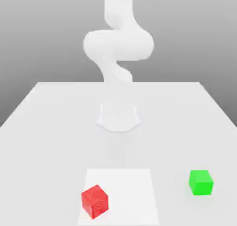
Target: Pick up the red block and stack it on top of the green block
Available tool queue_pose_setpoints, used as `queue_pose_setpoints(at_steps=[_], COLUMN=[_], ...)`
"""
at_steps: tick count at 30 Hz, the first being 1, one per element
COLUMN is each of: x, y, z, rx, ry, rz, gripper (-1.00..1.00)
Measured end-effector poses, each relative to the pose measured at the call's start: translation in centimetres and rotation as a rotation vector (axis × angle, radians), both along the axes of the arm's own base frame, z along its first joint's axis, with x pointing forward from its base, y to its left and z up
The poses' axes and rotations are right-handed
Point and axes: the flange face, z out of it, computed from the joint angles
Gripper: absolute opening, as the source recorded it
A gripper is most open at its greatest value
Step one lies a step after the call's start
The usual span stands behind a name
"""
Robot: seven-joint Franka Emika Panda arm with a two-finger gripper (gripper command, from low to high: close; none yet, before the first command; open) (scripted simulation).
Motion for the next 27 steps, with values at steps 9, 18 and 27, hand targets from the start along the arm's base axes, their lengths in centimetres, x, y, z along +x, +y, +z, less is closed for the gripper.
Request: queue_pose_setpoints(at_steps=[9, 18, 27], x=[8.7, 10.0, 7.3], y=[-1.6, -2.7, -5.0], z=[-17.3, -34.9, -48.0], rx=[-0.039, -0.141, -0.270], ry=[0.260, 0.501, 0.678], rz=[0.238, 0.436, 0.574], gripper=[0.00, 0.00, 0.00])
